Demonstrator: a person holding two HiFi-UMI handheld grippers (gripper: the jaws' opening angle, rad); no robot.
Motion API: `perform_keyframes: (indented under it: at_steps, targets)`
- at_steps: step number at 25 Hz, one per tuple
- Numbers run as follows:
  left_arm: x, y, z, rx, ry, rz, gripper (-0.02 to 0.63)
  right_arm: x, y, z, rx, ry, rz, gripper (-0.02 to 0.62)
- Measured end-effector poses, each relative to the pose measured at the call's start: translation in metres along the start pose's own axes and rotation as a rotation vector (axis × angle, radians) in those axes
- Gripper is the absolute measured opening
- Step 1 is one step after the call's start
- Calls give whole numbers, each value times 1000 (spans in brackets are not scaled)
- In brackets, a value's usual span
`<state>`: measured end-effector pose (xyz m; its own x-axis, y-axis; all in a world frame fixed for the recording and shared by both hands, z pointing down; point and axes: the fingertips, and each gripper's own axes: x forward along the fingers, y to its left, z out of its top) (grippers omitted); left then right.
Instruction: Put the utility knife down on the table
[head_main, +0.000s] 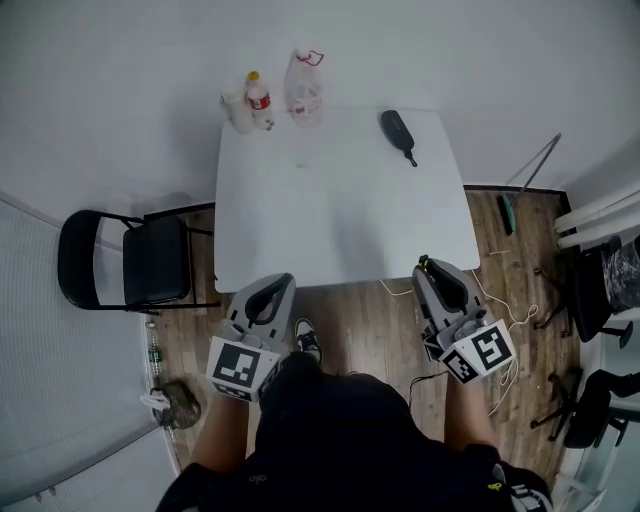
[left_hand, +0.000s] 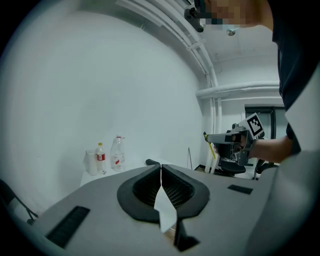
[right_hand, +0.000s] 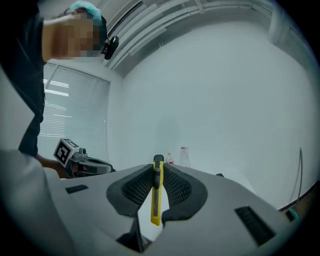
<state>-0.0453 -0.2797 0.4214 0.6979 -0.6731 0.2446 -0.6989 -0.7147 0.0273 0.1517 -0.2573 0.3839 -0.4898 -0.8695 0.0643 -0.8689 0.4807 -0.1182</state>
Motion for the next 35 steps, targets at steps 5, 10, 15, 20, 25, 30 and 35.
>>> perform_keyframes:
  at_steps: [5,10,15,20,25,30,35]
  targets:
    - [18,62,5,-10,-1,-17,23,64,2,3,-14,28,-14,74]
    - [27,97,3,-11,10,-35,23,103,0,-4,-31,71,-40,74]
    - [31,116,-3,-37,25,-13,23,132,-15,-33,-9,160,-47,74]
    - [38,122,-8,-55,51,30,23,155,-49,-80,6,281,-74,74]
    - [43,112,-10,-60,83,81,23,167,-80,-149,-18,466,-105,74]
    - [55,99,-8,-60,111,109,23,175,-98,-229,-26,693,-36,74]
    - [66,92,-21,-66,160,121,23,171,-97,-285,-84,856,45,74]
